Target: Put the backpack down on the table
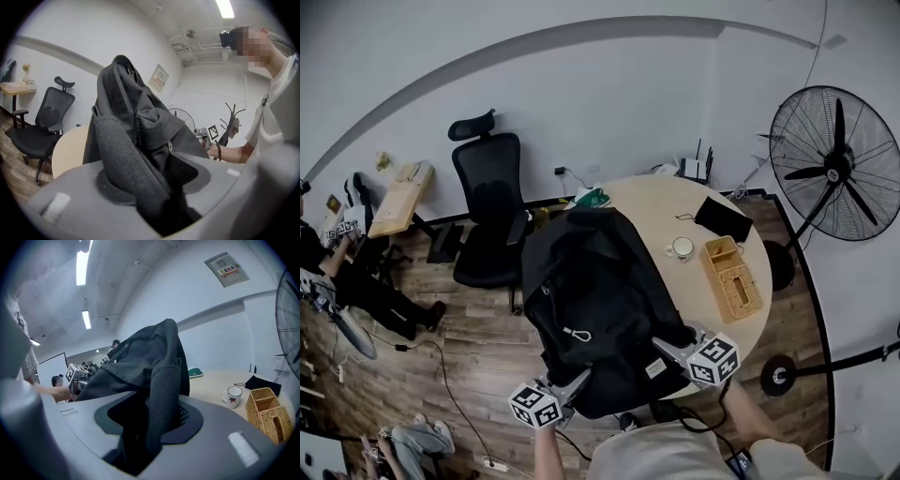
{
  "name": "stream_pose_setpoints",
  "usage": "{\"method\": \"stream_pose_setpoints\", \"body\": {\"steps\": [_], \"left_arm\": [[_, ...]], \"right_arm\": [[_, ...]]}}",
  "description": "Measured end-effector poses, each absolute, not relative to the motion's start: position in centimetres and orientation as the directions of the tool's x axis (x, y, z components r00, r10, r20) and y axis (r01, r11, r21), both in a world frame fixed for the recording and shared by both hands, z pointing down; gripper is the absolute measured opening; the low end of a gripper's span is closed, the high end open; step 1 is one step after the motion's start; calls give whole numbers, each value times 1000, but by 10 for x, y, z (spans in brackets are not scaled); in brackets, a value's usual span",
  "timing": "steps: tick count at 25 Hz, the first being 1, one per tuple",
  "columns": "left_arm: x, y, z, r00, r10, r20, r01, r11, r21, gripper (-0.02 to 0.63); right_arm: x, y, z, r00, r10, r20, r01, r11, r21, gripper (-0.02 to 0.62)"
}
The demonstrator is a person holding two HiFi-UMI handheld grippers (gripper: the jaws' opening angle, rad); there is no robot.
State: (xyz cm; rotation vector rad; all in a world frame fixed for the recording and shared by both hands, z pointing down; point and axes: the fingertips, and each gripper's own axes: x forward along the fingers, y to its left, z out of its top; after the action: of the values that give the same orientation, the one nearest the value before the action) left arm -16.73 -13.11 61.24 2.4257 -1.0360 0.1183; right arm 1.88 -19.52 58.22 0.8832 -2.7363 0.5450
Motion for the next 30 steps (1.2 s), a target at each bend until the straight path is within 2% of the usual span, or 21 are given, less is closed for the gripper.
{"method": "stream_pose_setpoints", "body": {"steps": [9, 30], "left_arm": [[-150, -181, 617, 687, -673, 275, -717, -568, 403, 275], [-144, -202, 722, 593, -702, 395, -746, -294, 597, 270]], "right_arm": [[35, -247, 587, -807, -507, 302, -583, 764, -276, 160], [28, -293, 700, -789, -349, 506, -569, 727, -385, 158]]}}
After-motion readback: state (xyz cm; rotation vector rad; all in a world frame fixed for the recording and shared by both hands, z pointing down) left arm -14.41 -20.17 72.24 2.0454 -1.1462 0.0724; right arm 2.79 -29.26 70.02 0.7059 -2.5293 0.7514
